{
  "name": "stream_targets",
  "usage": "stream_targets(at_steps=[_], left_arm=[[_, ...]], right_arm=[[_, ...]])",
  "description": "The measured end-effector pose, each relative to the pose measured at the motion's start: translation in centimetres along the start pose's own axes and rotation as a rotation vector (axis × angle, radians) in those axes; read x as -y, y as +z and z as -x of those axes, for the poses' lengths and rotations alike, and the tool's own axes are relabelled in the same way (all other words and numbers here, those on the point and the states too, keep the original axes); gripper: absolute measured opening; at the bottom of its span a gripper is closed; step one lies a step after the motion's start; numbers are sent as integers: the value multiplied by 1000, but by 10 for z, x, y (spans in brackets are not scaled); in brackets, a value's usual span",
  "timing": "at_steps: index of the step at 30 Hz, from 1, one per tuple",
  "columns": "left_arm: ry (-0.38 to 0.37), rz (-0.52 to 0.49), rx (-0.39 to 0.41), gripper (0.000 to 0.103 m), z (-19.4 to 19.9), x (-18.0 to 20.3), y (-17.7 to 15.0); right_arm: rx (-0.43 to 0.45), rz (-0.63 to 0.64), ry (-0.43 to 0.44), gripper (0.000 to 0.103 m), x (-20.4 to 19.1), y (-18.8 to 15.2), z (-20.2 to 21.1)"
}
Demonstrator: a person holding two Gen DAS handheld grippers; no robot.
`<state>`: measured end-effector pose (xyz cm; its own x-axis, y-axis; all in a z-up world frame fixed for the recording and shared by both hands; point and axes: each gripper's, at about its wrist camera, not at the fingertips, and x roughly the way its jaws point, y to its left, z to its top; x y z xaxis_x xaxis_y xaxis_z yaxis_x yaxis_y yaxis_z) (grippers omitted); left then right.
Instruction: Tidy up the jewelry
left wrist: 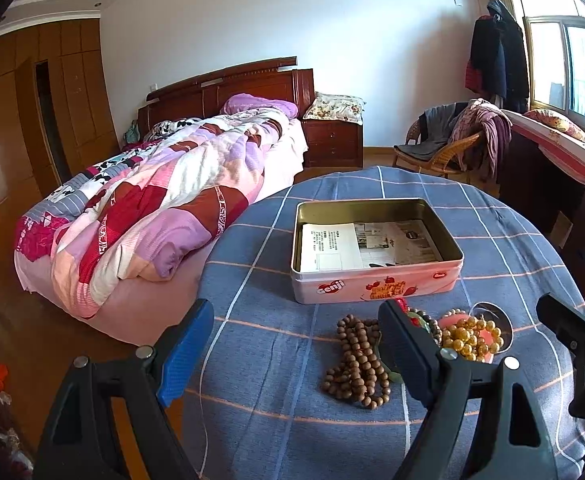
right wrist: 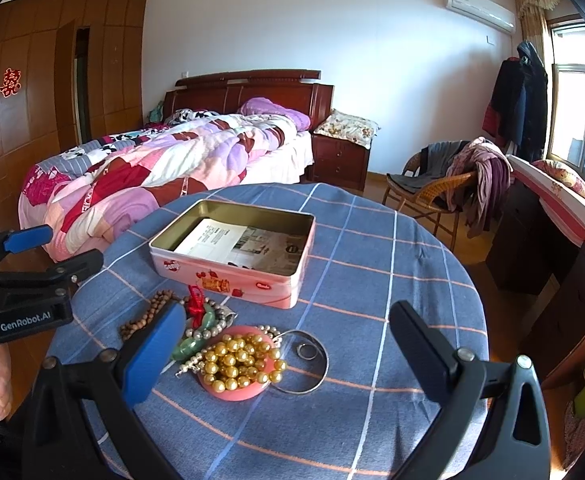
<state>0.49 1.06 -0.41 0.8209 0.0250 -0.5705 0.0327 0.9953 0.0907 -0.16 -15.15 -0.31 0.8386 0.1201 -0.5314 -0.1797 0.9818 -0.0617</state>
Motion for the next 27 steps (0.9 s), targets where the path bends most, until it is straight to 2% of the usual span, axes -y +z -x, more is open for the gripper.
stream_targets(at_steps=[27], left_arm=[[6, 3, 0, 84, -1, -3, 1]], right_arm=[[-4, -2, -1, 103, 0, -2, -1]])
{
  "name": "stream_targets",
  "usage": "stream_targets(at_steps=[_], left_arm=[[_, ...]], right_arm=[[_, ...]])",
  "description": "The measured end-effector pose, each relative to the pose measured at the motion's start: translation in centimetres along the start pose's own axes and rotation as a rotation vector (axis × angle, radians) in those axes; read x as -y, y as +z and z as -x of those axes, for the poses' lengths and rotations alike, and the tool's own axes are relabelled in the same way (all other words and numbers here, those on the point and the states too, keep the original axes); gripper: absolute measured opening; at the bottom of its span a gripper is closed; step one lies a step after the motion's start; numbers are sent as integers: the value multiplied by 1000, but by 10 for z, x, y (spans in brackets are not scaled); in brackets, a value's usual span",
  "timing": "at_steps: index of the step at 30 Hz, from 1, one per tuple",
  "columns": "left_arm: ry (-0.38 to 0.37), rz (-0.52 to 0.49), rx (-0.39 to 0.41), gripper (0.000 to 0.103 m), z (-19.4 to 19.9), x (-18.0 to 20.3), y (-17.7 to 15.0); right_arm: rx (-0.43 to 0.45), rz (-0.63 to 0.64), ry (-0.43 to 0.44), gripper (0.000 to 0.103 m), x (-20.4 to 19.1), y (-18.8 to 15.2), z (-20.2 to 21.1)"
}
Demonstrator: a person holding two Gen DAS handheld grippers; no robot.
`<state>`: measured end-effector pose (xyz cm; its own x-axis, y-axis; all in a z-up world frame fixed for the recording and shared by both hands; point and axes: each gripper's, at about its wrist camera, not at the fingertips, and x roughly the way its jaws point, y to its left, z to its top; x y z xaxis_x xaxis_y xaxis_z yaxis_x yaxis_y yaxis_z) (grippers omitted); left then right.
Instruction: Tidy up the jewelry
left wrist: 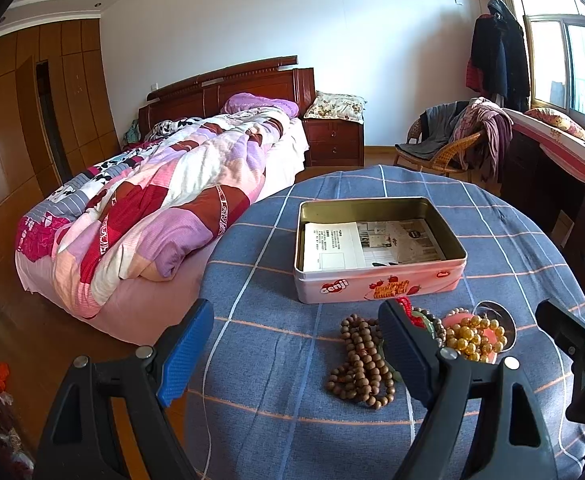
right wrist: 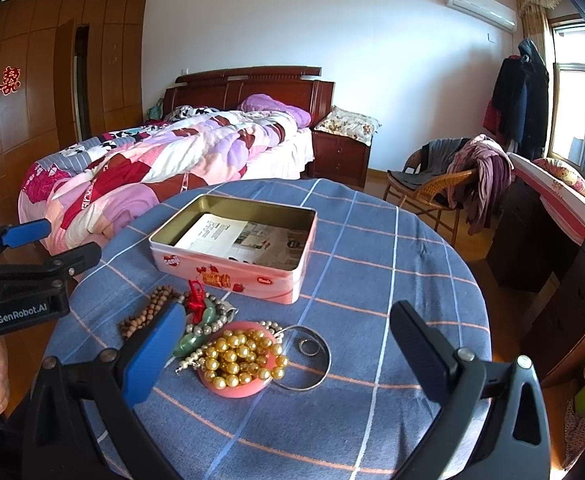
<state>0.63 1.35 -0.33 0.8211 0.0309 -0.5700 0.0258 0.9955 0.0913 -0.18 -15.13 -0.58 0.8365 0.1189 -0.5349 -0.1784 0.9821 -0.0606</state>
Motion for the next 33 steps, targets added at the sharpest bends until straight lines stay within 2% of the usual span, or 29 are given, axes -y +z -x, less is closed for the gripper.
stream_targets(at_steps=[24, 29, 33], left_arm=[[0, -4, -5, 84, -1, -1, -1], [7, -15, -22, 84, -9, 0, -7], [16, -21, -69, 84, -29, -2, -18]], right_arm=[[-23, 6, 6, 103, -6, -5, -4], [-25, 11, 0, 103, -2, -5, -7], [-49, 4, -38, 103, 10, -13, -21]])
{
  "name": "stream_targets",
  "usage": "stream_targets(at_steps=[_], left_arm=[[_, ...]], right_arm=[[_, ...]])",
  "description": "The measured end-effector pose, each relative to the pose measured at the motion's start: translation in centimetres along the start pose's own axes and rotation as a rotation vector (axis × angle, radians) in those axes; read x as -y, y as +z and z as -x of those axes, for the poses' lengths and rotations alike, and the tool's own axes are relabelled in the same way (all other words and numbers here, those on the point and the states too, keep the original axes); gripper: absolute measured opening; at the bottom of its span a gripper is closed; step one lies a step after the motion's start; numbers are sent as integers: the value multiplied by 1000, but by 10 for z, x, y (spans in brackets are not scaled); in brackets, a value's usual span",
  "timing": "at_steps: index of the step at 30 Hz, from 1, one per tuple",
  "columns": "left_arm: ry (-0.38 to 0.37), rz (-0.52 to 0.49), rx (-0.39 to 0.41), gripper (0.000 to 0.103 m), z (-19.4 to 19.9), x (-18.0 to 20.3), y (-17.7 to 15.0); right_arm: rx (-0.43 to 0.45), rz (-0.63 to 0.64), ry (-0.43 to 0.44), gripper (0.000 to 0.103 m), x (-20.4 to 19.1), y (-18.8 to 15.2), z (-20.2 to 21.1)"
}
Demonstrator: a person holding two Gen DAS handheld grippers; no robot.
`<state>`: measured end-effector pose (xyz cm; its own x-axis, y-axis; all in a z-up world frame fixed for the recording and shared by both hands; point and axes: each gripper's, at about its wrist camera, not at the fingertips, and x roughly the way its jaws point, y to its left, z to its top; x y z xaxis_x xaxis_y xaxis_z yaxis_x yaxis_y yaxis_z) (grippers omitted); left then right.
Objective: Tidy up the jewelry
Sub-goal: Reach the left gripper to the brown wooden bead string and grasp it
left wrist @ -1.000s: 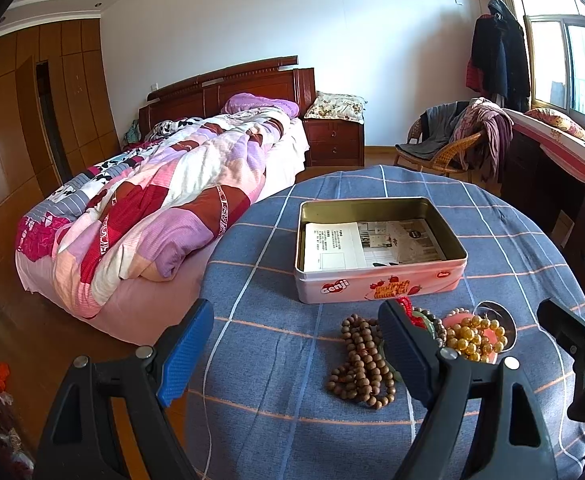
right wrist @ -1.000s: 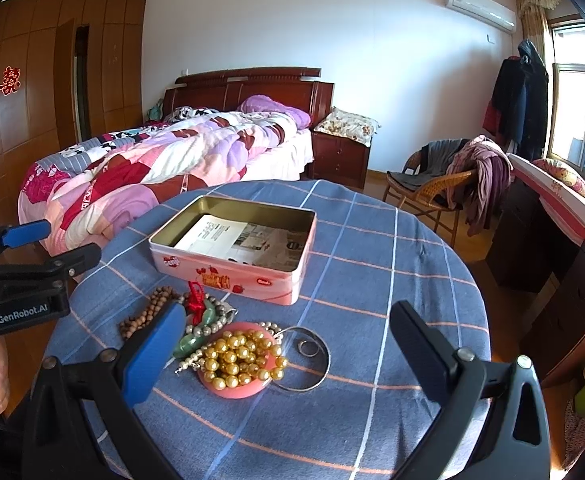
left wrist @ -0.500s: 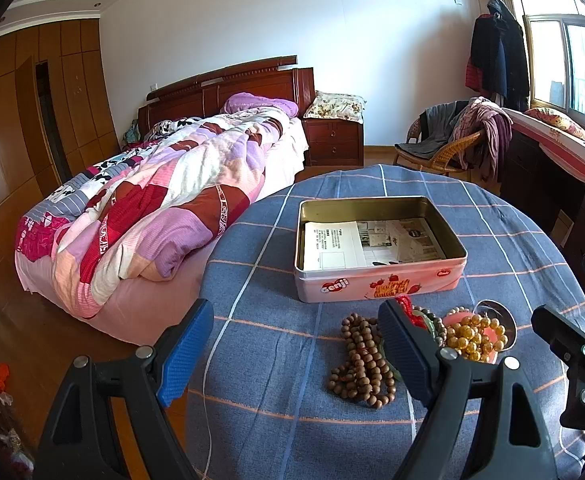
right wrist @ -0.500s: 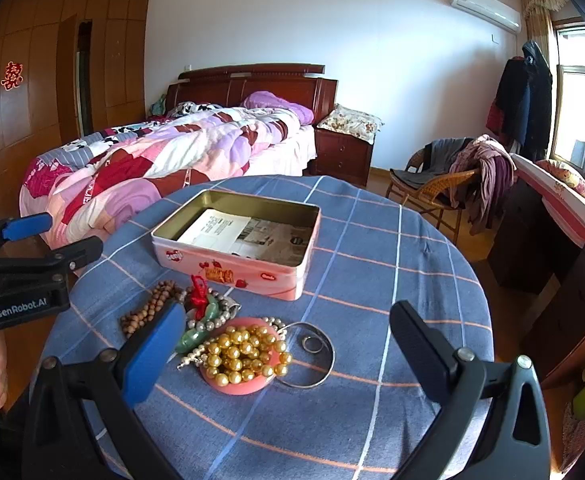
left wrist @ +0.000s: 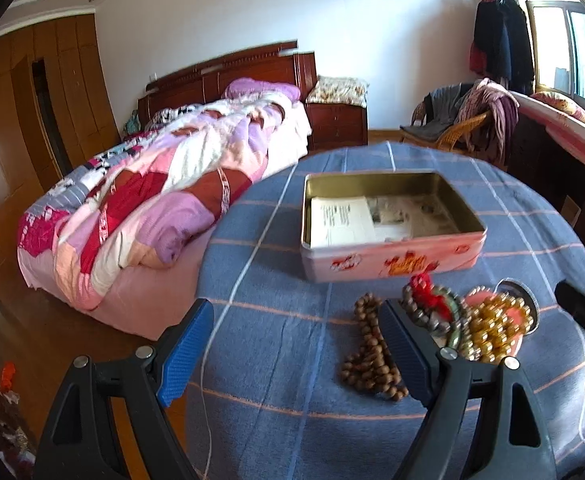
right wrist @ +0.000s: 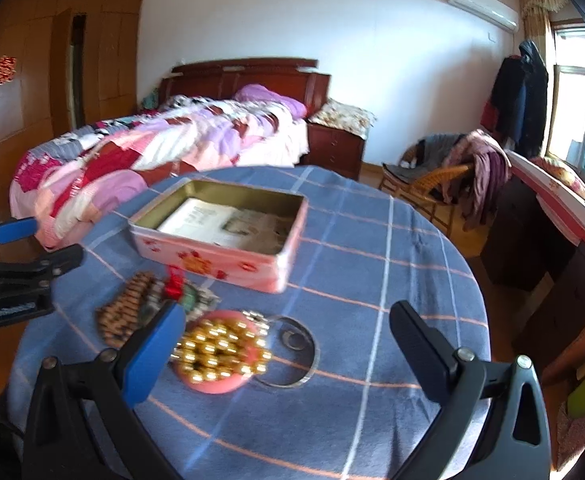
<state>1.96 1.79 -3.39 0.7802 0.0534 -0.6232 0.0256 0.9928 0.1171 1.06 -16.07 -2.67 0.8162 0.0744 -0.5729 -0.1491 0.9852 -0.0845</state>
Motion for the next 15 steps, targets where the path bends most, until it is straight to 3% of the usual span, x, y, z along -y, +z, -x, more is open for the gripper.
stream_targets(at_steps=[8, 10, 12, 15], left_arm=[[-48, -5, -38, 82, -18, 8, -6], [-68, -7, -60, 64, -24, 14, -6], [-100, -7, -93, 55, -32, 20, -6], [-124, -10, -128, 53, -45, 29, -8]], right_arm=[[-73, -38, -27, 101, 23, -12, -26], [-85, -38, -24, 101, 23, -14, -29], [-97, -33, -25, 101, 22, -17, -31], [-103, -28, -28, 101, 22, -18, -31]])
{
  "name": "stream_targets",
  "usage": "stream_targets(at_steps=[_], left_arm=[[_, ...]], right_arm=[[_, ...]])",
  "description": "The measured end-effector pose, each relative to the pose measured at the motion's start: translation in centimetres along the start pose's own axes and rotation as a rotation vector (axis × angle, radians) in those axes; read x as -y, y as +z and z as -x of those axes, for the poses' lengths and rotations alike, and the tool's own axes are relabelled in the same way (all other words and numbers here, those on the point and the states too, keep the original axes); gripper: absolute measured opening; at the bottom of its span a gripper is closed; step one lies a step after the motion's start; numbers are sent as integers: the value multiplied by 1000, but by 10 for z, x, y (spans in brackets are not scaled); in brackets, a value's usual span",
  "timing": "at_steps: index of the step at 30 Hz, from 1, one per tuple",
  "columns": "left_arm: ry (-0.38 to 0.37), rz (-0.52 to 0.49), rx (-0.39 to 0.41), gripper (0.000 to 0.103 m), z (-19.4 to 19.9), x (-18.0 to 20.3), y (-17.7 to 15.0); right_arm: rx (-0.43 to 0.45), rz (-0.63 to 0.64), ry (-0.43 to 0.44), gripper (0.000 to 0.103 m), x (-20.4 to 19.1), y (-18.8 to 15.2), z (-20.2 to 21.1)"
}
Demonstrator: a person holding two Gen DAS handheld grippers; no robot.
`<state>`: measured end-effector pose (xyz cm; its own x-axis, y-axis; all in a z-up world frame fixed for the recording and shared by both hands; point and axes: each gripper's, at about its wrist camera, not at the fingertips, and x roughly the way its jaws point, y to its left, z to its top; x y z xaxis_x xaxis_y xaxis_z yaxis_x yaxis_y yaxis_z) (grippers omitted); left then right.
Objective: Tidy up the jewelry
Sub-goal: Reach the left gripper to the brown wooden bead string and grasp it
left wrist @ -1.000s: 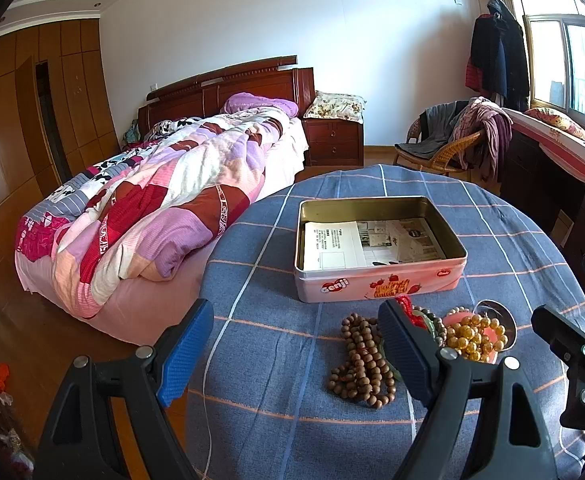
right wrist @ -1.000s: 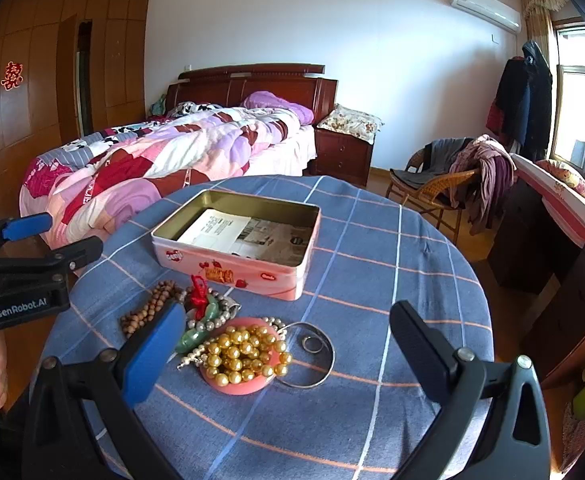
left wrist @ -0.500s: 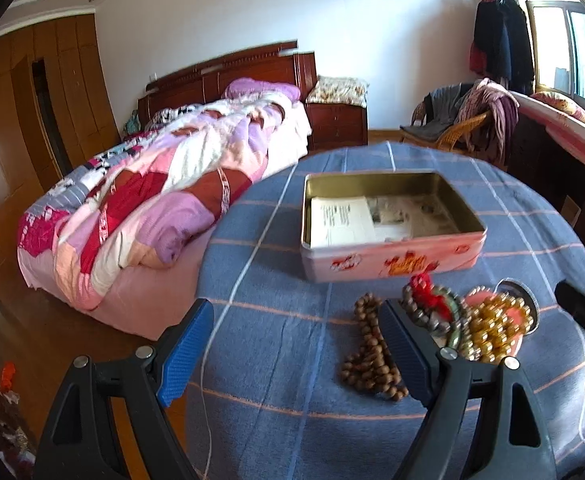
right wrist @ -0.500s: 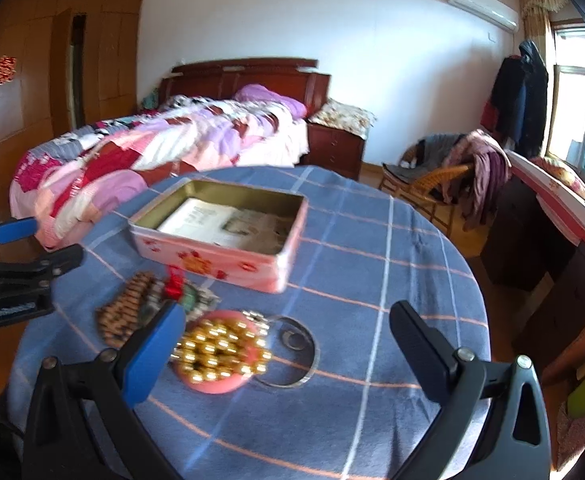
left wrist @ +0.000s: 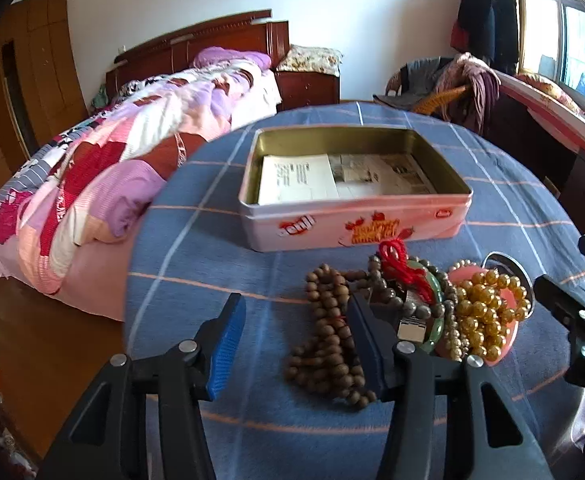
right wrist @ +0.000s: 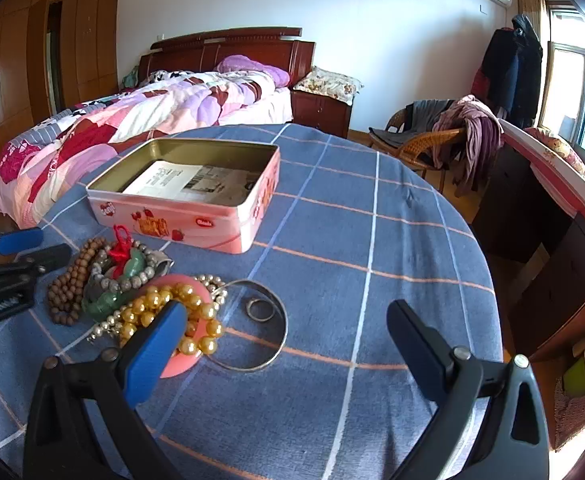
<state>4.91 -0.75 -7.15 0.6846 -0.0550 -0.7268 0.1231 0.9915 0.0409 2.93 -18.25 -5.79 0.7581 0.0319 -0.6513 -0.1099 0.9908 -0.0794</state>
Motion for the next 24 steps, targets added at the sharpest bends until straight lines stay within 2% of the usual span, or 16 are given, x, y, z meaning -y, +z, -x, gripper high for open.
stream_targets(at_steps=[3, 4, 5, 9, 12, 15, 18, 20, 24], left_arm=[[-58, 18, -36, 50, -11, 2, -3], [-70, 20, -38, 36, -13, 3, -4], [-92, 23, -42, 26, -13, 3, -5], [-122, 35, -17, 18, -3, -1, -3], [-142, 44, 30, 0, 13, -5, 4], [-142, 16, 87, 0, 31, -6, 13], [-139, -3, 105, 0, 38, -6, 15], [-126, -4, 94, 0, 33, -8, 14], [-80, 10, 24, 0, 12, -9, 12]], right_arm=[[-1, -6, 1, 101, 3, -1, -1], [-3, -7, 1, 101, 3, -1, -1], [-6, -9, 3, 101, 4, -1, -2], [-9, -10, -1, 101, 5, -2, -3], [-7, -14, -9, 101, 9, 0, -3], [-8, -29, -9, 100, 15, 1, -5], [-14, -39, -10, 100, 19, 1, -7], [-17, -40, -12, 100, 21, 0, -8], [-23, -37, 4, 100, 20, -1, -10]])
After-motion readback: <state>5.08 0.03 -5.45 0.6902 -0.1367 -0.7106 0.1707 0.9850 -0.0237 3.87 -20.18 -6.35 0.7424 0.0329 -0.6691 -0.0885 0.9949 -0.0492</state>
